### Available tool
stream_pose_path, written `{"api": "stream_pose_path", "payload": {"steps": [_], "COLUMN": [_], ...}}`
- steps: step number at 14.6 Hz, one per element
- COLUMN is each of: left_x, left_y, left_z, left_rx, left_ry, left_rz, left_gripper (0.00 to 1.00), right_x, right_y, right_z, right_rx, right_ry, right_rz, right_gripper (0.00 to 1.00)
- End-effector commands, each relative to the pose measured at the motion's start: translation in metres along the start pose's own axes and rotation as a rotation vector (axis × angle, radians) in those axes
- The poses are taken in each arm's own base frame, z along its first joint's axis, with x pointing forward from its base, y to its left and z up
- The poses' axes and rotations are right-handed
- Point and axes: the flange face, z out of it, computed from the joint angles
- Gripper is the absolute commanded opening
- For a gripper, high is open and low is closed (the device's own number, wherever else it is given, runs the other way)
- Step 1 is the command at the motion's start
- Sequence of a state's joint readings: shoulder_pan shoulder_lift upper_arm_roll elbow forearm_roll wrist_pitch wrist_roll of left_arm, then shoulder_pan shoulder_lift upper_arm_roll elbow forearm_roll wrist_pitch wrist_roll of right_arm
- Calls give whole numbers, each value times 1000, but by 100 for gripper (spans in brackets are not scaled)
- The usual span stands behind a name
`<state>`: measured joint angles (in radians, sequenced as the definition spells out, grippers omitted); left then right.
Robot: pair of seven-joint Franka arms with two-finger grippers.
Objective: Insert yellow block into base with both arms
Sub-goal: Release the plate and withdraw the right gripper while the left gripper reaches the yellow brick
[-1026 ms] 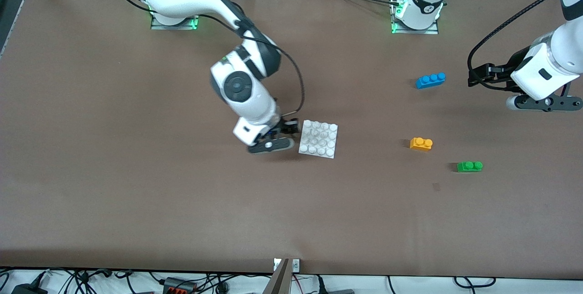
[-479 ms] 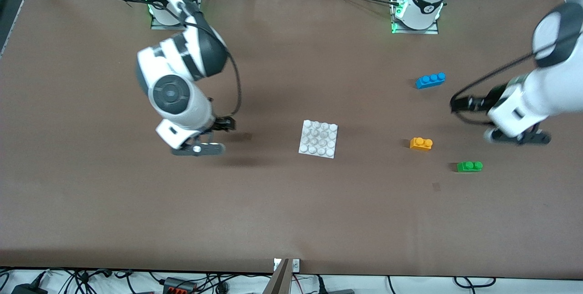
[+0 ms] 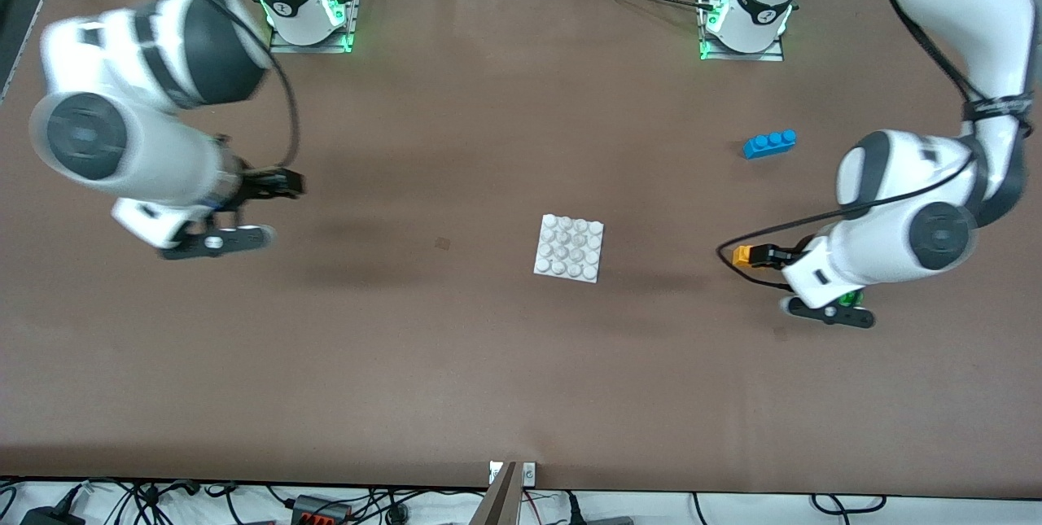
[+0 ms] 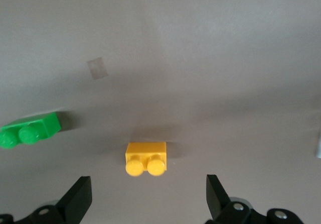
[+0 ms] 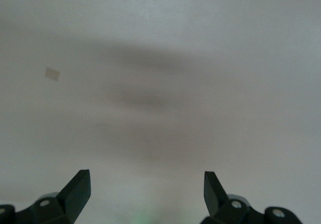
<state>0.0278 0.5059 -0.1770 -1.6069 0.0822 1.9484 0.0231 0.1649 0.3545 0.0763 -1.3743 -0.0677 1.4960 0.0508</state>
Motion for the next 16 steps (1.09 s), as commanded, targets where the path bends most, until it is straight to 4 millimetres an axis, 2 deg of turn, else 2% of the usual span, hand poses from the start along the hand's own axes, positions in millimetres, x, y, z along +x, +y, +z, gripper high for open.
{"api": "stream_pose_path", "payload": {"steps": [1, 2, 3, 4, 7, 8, 9, 10, 12, 13, 14, 16], "left_x": [-14, -15, -14, -16, -24, -29, -33, -38, -43, -43, -47, -50], "left_y": [-1, -4, -8, -6, -18, -17, -14, -13, -14, -13, -13, -13], "left_z": [6, 9, 12, 18, 45, 53, 48, 51, 60, 63, 70, 77], "left_rx": [40, 39, 41, 43, 40, 38, 44, 44, 37, 36, 33, 34], "left_ry": [-1, 2, 21, 32, 58, 52, 63, 55, 54, 50, 40, 56], "left_rz": [147, 192, 221, 253, 256, 259, 263, 254, 218, 181, 169, 169], "left_gripper": [100, 100, 100, 100, 100, 100, 100, 100, 100, 100, 100, 100], "right_x": [-13, -17, -32, -42, -72, -82, -93, -99, -128, -131, -137, -143], "right_y": [47, 58, 76, 90, 90, 88, 94, 106, 137, 142, 161, 171], "right_z": [-9, -13, -35, -42, -57, -58, -54, -48, -37, -34, -35, -54], "right_rx": [18, 21, 22, 26, 21, 20, 35, 81, 116, 122, 130, 114], "right_ry": [8, 13, 50, 52, 56, 57, 55, 100, 155, 145, 144, 170], "right_rz": [-29, -23, -7, -7, -24, -18, -1, 28, 88, 96, 127, 144], "right_gripper": [100, 100, 100, 100, 100, 100, 100, 100, 100, 100, 100, 100]}}
